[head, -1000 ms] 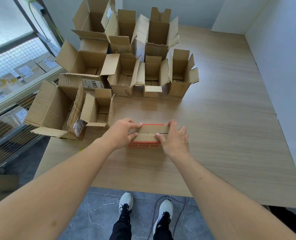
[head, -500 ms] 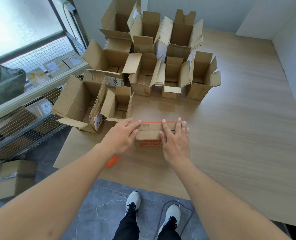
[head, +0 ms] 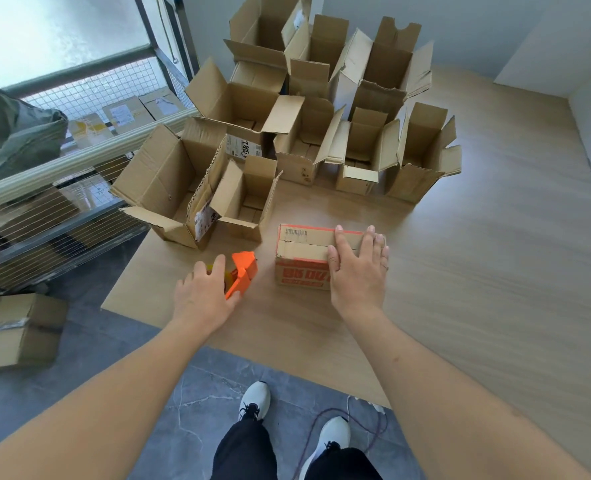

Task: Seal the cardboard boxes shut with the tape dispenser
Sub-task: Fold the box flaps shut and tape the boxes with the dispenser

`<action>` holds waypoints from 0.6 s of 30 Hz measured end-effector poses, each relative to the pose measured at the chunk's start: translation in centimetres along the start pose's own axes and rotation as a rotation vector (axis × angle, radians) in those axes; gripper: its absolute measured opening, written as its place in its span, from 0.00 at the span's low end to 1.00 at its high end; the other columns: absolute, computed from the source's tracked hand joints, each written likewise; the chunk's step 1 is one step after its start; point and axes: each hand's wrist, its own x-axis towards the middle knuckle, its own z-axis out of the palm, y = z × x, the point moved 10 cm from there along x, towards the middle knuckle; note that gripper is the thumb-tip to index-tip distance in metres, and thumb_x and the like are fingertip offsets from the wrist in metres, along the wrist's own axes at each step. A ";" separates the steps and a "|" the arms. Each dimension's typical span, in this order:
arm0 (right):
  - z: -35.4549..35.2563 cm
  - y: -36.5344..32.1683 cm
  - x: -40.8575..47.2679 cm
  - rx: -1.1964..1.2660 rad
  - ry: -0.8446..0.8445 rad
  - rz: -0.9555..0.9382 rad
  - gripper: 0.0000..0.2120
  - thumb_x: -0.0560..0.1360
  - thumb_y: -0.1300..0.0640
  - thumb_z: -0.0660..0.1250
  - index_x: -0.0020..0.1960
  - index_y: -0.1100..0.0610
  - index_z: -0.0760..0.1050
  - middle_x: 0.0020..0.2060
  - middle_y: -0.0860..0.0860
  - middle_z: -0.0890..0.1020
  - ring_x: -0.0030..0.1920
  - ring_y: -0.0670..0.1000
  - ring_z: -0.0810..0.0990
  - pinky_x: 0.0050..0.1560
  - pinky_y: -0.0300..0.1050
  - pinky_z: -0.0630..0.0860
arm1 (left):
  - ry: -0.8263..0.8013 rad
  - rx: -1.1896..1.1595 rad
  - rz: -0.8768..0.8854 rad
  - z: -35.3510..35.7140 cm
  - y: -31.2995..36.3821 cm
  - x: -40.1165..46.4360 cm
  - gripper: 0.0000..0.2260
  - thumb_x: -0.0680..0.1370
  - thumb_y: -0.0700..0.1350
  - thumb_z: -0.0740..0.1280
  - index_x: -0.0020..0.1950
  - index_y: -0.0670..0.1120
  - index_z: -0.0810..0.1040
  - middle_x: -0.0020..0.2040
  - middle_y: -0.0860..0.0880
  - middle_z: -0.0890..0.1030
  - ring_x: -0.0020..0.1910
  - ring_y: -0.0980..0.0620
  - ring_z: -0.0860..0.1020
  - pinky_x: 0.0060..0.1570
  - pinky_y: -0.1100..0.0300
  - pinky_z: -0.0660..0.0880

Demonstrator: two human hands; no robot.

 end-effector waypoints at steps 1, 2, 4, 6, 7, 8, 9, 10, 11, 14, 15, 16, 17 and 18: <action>0.1 0.0 0.0 -0.002 0.005 -0.002 0.25 0.85 0.40 0.44 0.81 0.42 0.57 0.81 0.62 0.52 0.81 0.62 0.47 0.81 0.55 0.43 | -0.024 -0.006 -0.004 0.6 -0.4 -0.1 0.37 0.77 0.62 0.66 0.80 0.53 0.54 0.62 0.43 0.75 0.60 0.41 0.76 0.59 0.47 0.73; 0.1 0.0 0.0 -0.006 0.009 -0.004 0.25 0.85 0.40 0.44 0.81 0.42 0.57 0.81 0.62 0.52 0.81 0.62 0.47 0.81 0.55 0.43 | -0.044 -0.030 0.004 1.1 -0.5 -0.1 0.37 0.78 0.60 0.66 0.81 0.55 0.51 0.62 0.44 0.77 0.61 0.42 0.77 0.59 0.47 0.73; 0.1 0.0 -0.3 -0.015 0.018 -0.008 0.25 0.86 0.40 0.44 0.81 0.42 0.56 0.81 0.62 0.51 0.81 0.62 0.47 0.81 0.55 0.43 | -0.072 -0.067 0.055 2.0 0.0 -0.4 0.40 0.80 0.56 0.66 0.82 0.58 0.42 0.58 0.46 0.79 0.57 0.43 0.79 0.55 0.47 0.75; 0.1 0.0 -0.6 -0.020 0.028 -0.010 0.25 0.86 0.41 0.44 0.82 0.42 0.56 0.81 0.62 0.51 0.81 0.62 0.47 0.81 0.55 0.43 | -0.097 -0.069 0.103 2.7 0.6 -0.8 0.44 0.81 0.51 0.66 0.79 0.64 0.33 0.53 0.46 0.80 0.50 0.43 0.80 0.48 0.47 0.78; 0.2 0.0 -0.7 -0.024 0.031 -0.013 0.25 0.86 0.41 0.44 0.82 0.42 0.55 0.81 0.62 0.51 0.81 0.62 0.47 0.81 0.55 0.44 | -0.100 -0.087 0.106 2.9 0.6 -1.0 0.46 0.81 0.48 0.67 0.77 0.67 0.29 0.51 0.46 0.80 0.47 0.43 0.80 0.45 0.47 0.79; 0.2 0.0 -0.8 -0.029 0.031 -0.016 0.25 0.86 0.41 0.44 0.82 0.42 0.55 0.81 0.62 0.51 0.81 0.62 0.47 0.81 0.55 0.44 | -0.094 -0.109 0.106 3.1 0.6 -1.1 0.48 0.80 0.46 0.67 0.74 0.70 0.28 0.49 0.46 0.79 0.45 0.43 0.80 0.43 0.46 0.79; 0.3 0.0 -0.8 -0.032 0.028 -0.018 0.25 0.86 0.41 0.44 0.82 0.42 0.55 0.81 0.61 0.51 0.82 0.62 0.47 0.81 0.55 0.44 | -0.077 -0.128 0.108 3.0 0.6 -1.2 0.50 0.80 0.43 0.67 0.73 0.72 0.27 0.48 0.46 0.79 0.43 0.43 0.79 0.42 0.45 0.80; 0.3 0.0 -0.8 -0.033 0.026 -0.019 0.25 0.86 0.41 0.44 0.82 0.42 0.55 0.81 0.62 0.51 0.82 0.62 0.47 0.81 0.55 0.44 | -0.058 -0.141 0.113 3.0 0.5 -1.4 0.50 0.79 0.41 0.68 0.72 0.73 0.28 0.46 0.47 0.78 0.42 0.44 0.79 0.41 0.45 0.80; 0.2 0.0 -0.8 -0.032 0.022 -0.020 0.25 0.86 0.41 0.44 0.82 0.42 0.55 0.81 0.62 0.51 0.81 0.62 0.47 0.81 0.56 0.44 | -0.038 -0.151 0.124 2.9 0.4 -1.6 0.51 0.78 0.40 0.68 0.73 0.73 0.29 0.44 0.48 0.77 0.40 0.44 0.78 0.40 0.45 0.80; 0.1 0.0 -0.8 -0.028 0.006 -0.023 0.25 0.86 0.41 0.45 0.82 0.43 0.56 0.81 0.63 0.51 0.81 0.63 0.48 0.81 0.56 0.45 | 0.052 -0.156 0.227 1.4 1.1 -2.7 0.53 0.74 0.36 0.70 0.78 0.69 0.35 0.37 0.49 0.74 0.37 0.45 0.76 0.37 0.46 0.78; 0.1 -0.1 -0.9 -0.032 -0.003 -0.026 0.25 0.86 0.41 0.45 0.82 0.43 0.56 0.81 0.63 0.52 0.81 0.64 0.48 0.81 0.57 0.46 | 0.075 -0.168 0.268 0.7 1.4 -3.2 0.53 0.73 0.35 0.71 0.79 0.67 0.37 0.37 0.49 0.74 0.36 0.45 0.76 0.37 0.46 0.77; 0.1 -0.1 -0.9 -0.040 -0.016 -0.031 0.25 0.86 0.41 0.45 0.82 0.43 0.56 0.81 0.64 0.52 0.81 0.65 0.48 0.81 0.57 0.46 | 0.093 -0.193 0.305 0.0 1.6 -3.7 0.53 0.72 0.34 0.71 0.80 0.65 0.38 0.37 0.49 0.75 0.36 0.46 0.75 0.37 0.46 0.77; 0.0 -0.2 -0.9 -0.049 -0.034 -0.035 0.25 0.86 0.41 0.46 0.82 0.44 0.56 0.80 0.64 0.52 0.81 0.65 0.49 0.81 0.58 0.47 | 0.110 -0.224 0.336 -0.8 1.7 -4.1 0.53 0.72 0.34 0.71 0.81 0.63 0.39 0.38 0.48 0.76 0.37 0.46 0.75 0.38 0.46 0.77; 0.0 -0.2 -0.8 -0.055 -0.057 -0.038 0.25 0.85 0.41 0.46 0.82 0.44 0.56 0.80 0.65 0.52 0.80 0.66 0.49 0.81 0.59 0.47 | 0.128 -0.250 0.360 -1.7 1.8 -4.5 0.52 0.72 0.34 0.71 0.82 0.62 0.40 0.39 0.48 0.77 0.37 0.46 0.75 0.39 0.46 0.77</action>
